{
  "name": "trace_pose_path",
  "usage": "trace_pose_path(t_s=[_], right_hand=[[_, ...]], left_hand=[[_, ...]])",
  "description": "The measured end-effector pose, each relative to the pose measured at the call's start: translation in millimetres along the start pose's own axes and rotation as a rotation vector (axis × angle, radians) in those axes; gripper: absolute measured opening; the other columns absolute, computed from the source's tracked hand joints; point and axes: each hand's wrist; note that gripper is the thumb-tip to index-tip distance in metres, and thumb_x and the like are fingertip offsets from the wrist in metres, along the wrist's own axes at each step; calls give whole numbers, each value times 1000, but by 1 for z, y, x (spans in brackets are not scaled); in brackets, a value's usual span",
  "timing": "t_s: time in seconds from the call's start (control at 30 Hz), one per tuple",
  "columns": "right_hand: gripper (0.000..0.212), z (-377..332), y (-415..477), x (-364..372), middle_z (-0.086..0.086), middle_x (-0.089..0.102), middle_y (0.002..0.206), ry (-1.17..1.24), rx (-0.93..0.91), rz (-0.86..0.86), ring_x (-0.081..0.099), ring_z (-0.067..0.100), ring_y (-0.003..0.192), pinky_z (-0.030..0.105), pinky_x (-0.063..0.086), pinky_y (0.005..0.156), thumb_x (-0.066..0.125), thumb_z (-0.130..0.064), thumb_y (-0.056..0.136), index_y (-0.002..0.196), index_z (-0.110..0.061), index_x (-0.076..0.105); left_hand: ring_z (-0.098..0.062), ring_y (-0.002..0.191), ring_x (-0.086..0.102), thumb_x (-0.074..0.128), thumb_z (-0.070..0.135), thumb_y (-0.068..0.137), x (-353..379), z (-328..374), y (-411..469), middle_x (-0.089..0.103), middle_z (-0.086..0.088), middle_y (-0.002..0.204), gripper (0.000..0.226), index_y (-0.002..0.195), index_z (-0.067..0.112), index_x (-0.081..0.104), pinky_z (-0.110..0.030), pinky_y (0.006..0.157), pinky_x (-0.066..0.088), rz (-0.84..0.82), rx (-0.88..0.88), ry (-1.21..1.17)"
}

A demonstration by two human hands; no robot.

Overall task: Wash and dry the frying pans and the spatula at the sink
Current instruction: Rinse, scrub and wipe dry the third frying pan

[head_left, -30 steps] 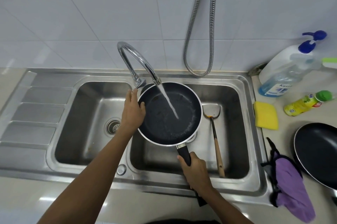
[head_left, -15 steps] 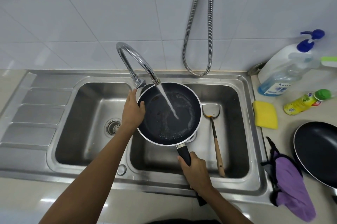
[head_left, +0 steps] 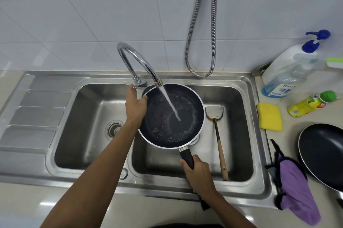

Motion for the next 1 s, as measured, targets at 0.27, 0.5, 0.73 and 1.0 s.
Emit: trace_pose_path(t_s=[0.27,0.5,0.73,1.0], right_hand=[[34,3,0,4,-4,60,83,-23,8,11,63,11,75,19,53,61,57,-55,95,102,-22,55],[37,1,-7,-1,-4,64,78,-29,-16,54,64,12,71,30,55,63,55,-57,95,99,-20,58],[30,-11,-31,-8,3,67,79,2,-76,172,63,25,75,43,52,71,42,-41,101,88,-19,58],[35,-3,-61,-1,1,71,85,130,-54,183,70,14,78,45,59,73,27,-42,98,98,-31,59]], left_hand=[[-21,150,29,52,-12,93,-3,39,39,28,-10,164,75,157,4,17,-44,122,31,-226,29,16],[-8,58,64,59,20,100,-12,-18,-75,76,3,75,15,107,8,65,-28,57,51,-240,-9,96],[-14,76,71,54,60,94,16,-82,-199,71,5,73,47,85,16,70,-42,81,60,-520,-242,244],[-21,73,73,88,49,57,56,-65,-220,77,-6,77,47,78,9,74,-33,70,57,-497,-753,-392]])
Point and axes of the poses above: each hand's wrist, its own y-axis towards the middle knuckle, its own x-axis out of the palm, z = x × y
